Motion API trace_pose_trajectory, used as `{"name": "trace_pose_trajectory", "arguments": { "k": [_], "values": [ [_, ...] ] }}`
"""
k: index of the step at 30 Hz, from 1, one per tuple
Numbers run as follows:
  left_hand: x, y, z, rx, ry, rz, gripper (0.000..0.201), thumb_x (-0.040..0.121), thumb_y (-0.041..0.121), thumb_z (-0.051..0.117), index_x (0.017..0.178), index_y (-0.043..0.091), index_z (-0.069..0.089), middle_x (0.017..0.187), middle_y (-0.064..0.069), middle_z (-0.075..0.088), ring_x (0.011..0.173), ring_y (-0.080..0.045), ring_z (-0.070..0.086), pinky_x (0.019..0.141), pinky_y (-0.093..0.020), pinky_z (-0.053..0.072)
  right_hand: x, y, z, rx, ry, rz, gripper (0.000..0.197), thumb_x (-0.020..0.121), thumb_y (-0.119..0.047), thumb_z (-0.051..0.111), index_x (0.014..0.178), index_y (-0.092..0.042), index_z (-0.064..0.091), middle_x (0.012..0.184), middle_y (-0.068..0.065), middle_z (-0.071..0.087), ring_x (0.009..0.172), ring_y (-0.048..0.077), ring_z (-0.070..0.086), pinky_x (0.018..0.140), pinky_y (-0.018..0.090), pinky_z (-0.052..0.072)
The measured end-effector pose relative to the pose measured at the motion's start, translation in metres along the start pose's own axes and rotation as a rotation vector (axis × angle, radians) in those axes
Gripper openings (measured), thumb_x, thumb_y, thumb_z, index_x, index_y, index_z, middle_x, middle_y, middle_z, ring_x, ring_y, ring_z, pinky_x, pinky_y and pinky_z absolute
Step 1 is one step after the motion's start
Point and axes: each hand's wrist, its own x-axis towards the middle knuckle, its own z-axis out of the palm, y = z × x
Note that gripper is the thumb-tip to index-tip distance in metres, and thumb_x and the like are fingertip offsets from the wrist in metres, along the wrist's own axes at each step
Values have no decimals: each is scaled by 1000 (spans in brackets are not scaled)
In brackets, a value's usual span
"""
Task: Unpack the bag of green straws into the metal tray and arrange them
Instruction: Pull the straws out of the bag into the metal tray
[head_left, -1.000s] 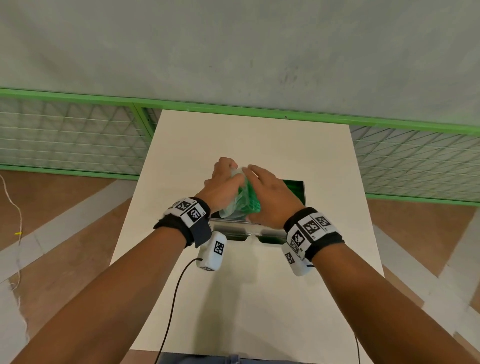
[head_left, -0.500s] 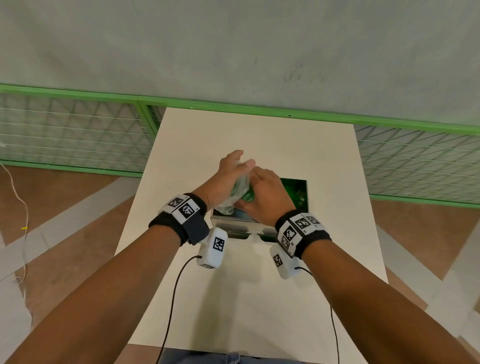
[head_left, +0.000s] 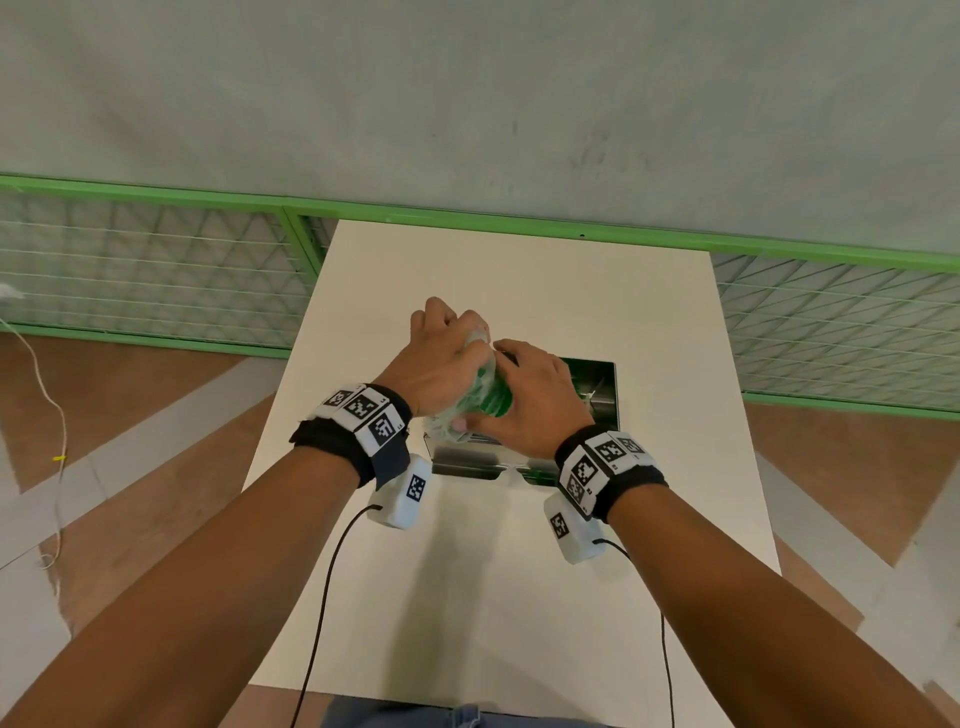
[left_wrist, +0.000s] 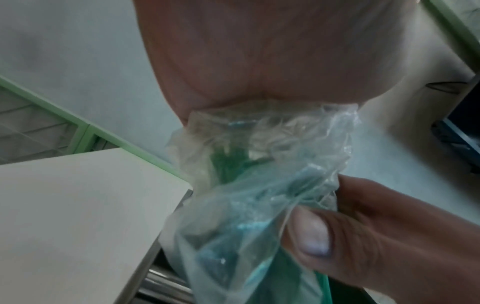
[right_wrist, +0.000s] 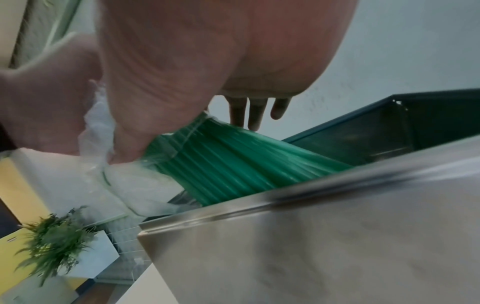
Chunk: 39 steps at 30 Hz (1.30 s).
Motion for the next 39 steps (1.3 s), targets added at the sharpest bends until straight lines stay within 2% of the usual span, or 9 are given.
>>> {"name": "trace_pose_trajectory", "arguments": {
  "k": [7,13,16,21,25,29,31,36,39],
  "values": [
    [-3,-5,-28,128,12,-121,31,91,35,32,116,22,42,116,-6,32,113,-27,35,95,-48,43,-8,6,-7,29,-86,104,123,70,-89,55,162,-19,12,169,4,18,155,22,18,126,48,11],
    [-8,-30,-50,60,-28,-276,45,78,46,11,105,24,39,128,-8,39,113,-32,35,107,-51,37,-10,6,-4,30,-101,97,120,71,-87,56,161,-24,10,169,1,18,154,22,19,125,53,14],
    [-14,-35,-53,-53,22,-308,26,95,35,24,107,23,43,117,-7,36,112,-36,42,104,-50,36,-8,4,-1,16,-122,74,116,75,-81,60,162,-23,9,169,2,16,155,23,18,126,52,12],
    [-22,-48,-57,-102,76,-289,25,102,26,28,113,16,48,104,0,34,117,-36,43,97,-46,36,-8,-3,4,-2,-133,57,111,80,-72,64,162,-21,10,169,4,16,154,25,19,124,52,12],
    [-30,-60,-63,-28,119,-227,29,103,20,30,119,9,50,115,-3,38,124,-37,40,110,-53,33,-8,-10,7,8,-111,47,107,82,-67,67,162,-21,12,168,4,20,154,24,20,125,54,16],
    [-37,-74,-70,-63,128,-260,27,102,15,29,118,5,48,105,3,36,122,-38,38,112,-53,30,-9,-15,12,-18,-106,40,106,83,-66,66,162,-21,12,168,4,20,154,23,19,125,54,17],
    [-44,-79,-72,-24,144,-249,30,103,12,29,121,0,49,118,-7,42,124,-37,38,112,-51,31,-10,-17,14,-19,-104,39,105,83,-65,66,162,-22,11,168,4,19,154,23,19,125,53,18],
    [-53,-104,-74,-22,123,-296,55,79,50,28,117,17,52,132,-9,43,122,-32,39,103,-46,37,-13,-22,20,-13,-88,52,103,85,-64,65,161,-22,11,167,4,21,154,24,20,125,51,18],
    [-60,-124,-70,-6,154,-334,45,82,58,41,119,31,42,126,-2,34,125,-28,40,107,-51,39,-16,-25,22,-19,-74,62,101,85,-63,64,161,-23,12,167,5,22,153,25,22,125,52,20]
  ]
}}
